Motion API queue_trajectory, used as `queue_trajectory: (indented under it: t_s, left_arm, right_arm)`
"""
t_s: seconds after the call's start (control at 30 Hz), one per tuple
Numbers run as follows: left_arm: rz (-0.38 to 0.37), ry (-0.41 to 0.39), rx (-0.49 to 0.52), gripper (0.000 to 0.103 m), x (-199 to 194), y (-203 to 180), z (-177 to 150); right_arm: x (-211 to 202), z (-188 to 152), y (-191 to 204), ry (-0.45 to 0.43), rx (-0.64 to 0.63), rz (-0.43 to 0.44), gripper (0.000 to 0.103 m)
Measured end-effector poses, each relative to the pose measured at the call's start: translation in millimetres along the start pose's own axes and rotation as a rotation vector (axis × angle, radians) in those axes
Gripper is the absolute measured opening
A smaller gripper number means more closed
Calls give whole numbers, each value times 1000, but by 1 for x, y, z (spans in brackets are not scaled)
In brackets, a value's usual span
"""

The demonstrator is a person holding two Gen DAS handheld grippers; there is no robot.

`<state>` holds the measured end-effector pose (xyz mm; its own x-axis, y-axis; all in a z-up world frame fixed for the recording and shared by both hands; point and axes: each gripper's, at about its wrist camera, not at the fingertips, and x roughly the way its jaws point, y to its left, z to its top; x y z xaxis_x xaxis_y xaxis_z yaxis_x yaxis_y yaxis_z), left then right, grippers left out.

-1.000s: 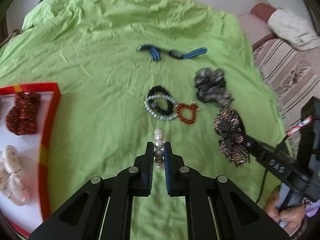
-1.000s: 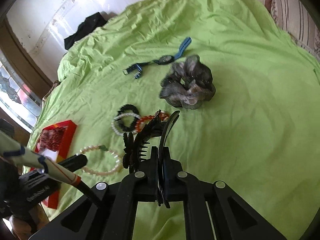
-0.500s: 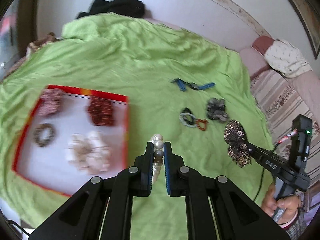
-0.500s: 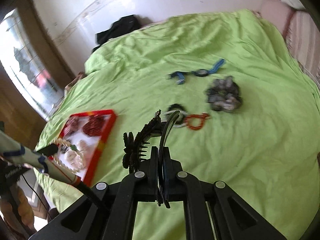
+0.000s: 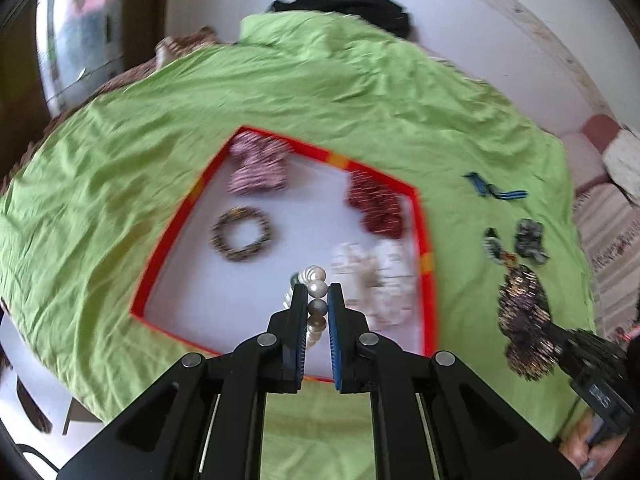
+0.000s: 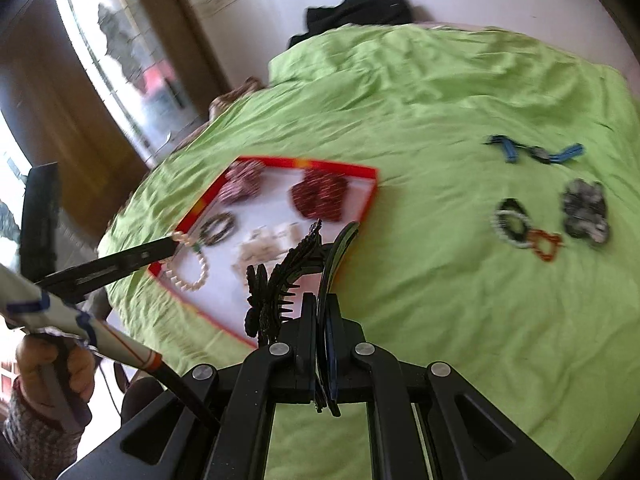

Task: Organize jewelry
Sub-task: 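Lower the pearl bracelet into the tray and open the left tool while the right tool brings the claw clip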

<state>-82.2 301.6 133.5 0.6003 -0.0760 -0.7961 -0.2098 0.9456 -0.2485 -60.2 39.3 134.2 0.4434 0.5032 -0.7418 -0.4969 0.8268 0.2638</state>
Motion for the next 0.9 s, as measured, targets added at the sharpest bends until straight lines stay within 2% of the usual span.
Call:
queue_trajectory:
  t_s: [0.2, 0.33, 0.47, 0.63, 0.9]
  left_arm:
    - [44, 45, -81, 9, 26, 44, -4]
    - [101, 60, -119, 9, 37, 65, -4]
    - [110, 77, -151, 9, 45, 81, -7]
    - [116, 57, -150, 9, 40, 84, -6]
    - [126, -23, -127, 12, 12, 74, -4]
  right_arm:
    - [30, 4, 36, 49, -53, 49, 5]
    - [53, 8, 56, 84, -78, 81, 5]
    - [83, 9, 75, 130, -103, 105, 5]
    - [112, 8, 89, 179, -110, 135, 5]
    - [133, 13, 95, 179, -135, 86, 5]
